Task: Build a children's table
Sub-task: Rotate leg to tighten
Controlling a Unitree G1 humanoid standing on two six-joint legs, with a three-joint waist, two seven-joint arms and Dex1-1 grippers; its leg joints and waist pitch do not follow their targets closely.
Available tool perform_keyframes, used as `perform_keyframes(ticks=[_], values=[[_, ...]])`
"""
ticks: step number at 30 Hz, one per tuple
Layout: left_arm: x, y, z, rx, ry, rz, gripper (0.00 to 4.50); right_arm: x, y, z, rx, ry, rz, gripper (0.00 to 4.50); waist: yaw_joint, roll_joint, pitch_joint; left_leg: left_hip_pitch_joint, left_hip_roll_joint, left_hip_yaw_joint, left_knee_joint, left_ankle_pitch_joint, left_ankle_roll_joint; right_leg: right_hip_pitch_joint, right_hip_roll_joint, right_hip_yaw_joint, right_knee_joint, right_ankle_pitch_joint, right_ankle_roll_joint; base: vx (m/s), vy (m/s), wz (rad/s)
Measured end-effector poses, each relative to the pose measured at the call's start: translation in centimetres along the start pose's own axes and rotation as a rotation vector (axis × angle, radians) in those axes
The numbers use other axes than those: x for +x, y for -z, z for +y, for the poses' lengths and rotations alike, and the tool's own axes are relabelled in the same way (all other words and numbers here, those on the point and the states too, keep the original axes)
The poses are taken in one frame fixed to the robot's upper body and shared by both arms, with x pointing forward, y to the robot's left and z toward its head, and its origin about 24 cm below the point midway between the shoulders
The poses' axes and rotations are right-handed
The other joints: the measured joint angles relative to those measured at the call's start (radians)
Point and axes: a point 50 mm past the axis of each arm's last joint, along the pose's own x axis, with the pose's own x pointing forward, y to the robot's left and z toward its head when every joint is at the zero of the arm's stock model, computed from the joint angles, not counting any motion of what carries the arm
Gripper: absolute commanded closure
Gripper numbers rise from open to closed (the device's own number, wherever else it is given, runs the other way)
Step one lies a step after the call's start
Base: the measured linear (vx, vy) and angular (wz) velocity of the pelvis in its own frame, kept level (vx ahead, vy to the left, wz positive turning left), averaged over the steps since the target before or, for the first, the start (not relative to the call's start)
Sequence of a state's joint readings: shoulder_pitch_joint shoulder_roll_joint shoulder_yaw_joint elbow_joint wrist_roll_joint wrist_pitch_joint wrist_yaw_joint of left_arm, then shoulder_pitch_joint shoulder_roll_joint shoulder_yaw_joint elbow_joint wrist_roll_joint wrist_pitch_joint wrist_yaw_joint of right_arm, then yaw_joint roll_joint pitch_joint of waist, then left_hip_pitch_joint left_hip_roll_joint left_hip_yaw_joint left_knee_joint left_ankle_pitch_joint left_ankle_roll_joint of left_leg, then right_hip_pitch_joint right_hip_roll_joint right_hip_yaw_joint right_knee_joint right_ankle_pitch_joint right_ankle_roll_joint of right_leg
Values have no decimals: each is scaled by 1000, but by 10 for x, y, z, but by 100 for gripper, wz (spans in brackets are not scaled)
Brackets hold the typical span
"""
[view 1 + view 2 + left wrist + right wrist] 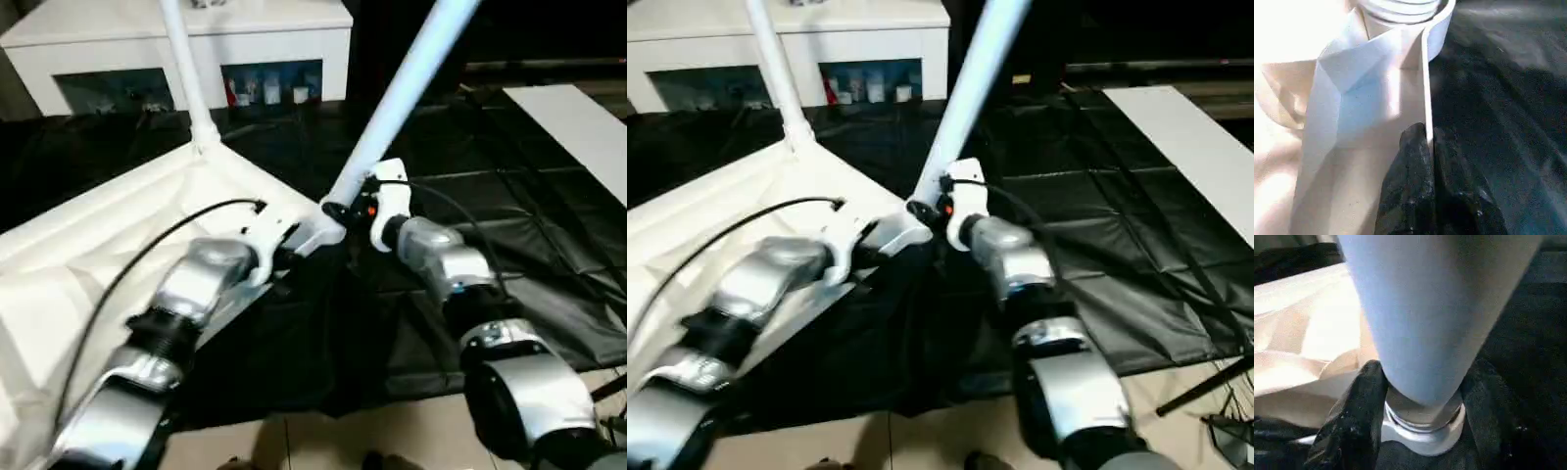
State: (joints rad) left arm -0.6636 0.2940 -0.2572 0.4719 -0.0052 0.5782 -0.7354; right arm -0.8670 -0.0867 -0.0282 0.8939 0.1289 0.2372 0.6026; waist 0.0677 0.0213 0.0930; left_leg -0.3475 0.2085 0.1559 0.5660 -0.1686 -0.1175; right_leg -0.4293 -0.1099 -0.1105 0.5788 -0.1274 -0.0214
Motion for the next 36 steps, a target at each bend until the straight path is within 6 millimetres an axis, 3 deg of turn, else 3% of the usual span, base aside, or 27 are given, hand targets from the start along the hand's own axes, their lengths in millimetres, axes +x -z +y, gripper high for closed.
perform_keyframes(ticks=[2,4,7,12,19,36], values=[[-10,4,-4,56,87,-2,450,-9,-7,0,-49,-140,30,252,8,0,0,-2,2,0,0,0,0,-5,1,0,3,3,-1,0,0,0],[-20,11,-10,102,196,5,450,-24,-10,-3,-107,-256,79,253,27,0,0,-5,6,2,3,0,0,-6,2,1,9,3,-3,0,0,0],[-33,17,-9,142,274,25,450,-38,-12,-7,-148,-355,128,254,46,0,0,-10,19,14,13,0,0,-9,4,2,23,-8,-4,0,0,0],[-45,24,-10,200,341,40,450,-68,-11,-14,-256,-521,223,255,47,-1,0,-19,19,14,25,-1,2,-9,8,13,25,-9,-3,0,0,0],[-48,24,-9,216,356,46,450,-71,-11,-7,-291,-558,240,255,44,-1,0,-19,18,12,33,-1,2,-7,9,18,32,-13,4,0,0,0],[-47,24,-12,220,366,40,450,-54,5,8,-224,-525,185,260,44,-1,-1,-20,19,5,35,-1,2,-6,15,20,35,-8,-3,0,0,0]])
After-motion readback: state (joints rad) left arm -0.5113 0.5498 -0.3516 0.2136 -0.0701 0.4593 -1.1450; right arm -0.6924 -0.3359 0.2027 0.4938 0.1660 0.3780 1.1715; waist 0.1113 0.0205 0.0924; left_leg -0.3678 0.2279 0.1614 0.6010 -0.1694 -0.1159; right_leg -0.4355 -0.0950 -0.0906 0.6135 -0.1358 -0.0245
